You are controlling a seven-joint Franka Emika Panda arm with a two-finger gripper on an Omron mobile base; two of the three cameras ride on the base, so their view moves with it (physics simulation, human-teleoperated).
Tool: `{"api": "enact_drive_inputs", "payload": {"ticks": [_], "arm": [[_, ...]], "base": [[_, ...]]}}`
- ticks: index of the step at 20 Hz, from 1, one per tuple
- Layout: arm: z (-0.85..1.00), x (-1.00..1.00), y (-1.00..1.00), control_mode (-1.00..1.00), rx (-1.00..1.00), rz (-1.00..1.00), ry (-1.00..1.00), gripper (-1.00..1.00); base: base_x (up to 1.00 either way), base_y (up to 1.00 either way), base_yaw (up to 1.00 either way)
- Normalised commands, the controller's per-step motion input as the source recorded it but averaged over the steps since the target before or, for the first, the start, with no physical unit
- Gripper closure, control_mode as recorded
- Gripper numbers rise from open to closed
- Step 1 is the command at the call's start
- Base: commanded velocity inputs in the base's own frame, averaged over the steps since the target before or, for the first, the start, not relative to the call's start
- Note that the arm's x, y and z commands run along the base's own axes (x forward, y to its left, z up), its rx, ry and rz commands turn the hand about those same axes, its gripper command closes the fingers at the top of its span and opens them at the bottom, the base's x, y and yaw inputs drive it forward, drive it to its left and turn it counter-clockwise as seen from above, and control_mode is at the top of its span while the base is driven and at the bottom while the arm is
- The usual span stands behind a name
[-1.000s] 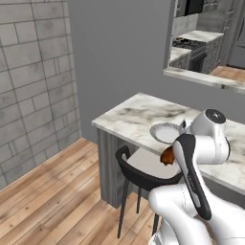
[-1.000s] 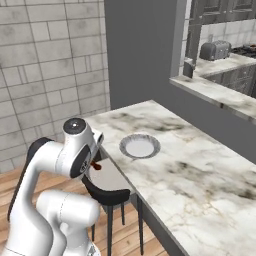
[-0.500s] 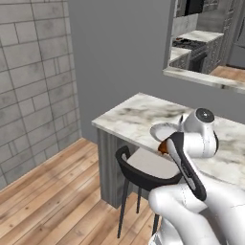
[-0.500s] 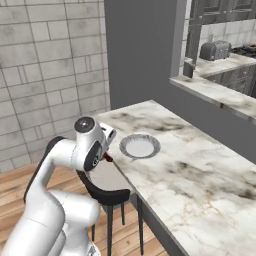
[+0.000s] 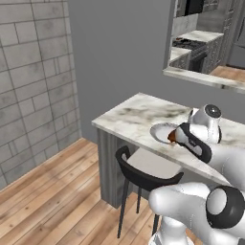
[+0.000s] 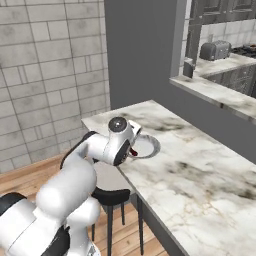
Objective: Take the chicken drumsticks from the pan and place one on each plate on the dining counter.
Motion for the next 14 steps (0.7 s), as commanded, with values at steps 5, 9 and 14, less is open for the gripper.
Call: {"api": "enact_drive_inputs", "payload": {"ticks": [5, 9, 14], "arm": [[0.00, 0.97, -0.35, -1.00, 0.01, 0.00, 0.00, 1.00], [-0.08, 1.00, -0.01, -1.00, 0.00, 0.00, 0.00, 1.00], [-0.31, 0.87, -0.01, -1.00, -0.01, 0.00, 0.00, 1.00]], "base": [[0.00, 0.00, 0.00], [0.00, 0.00, 0.00], [0.00, 0.00, 0.00]]}}
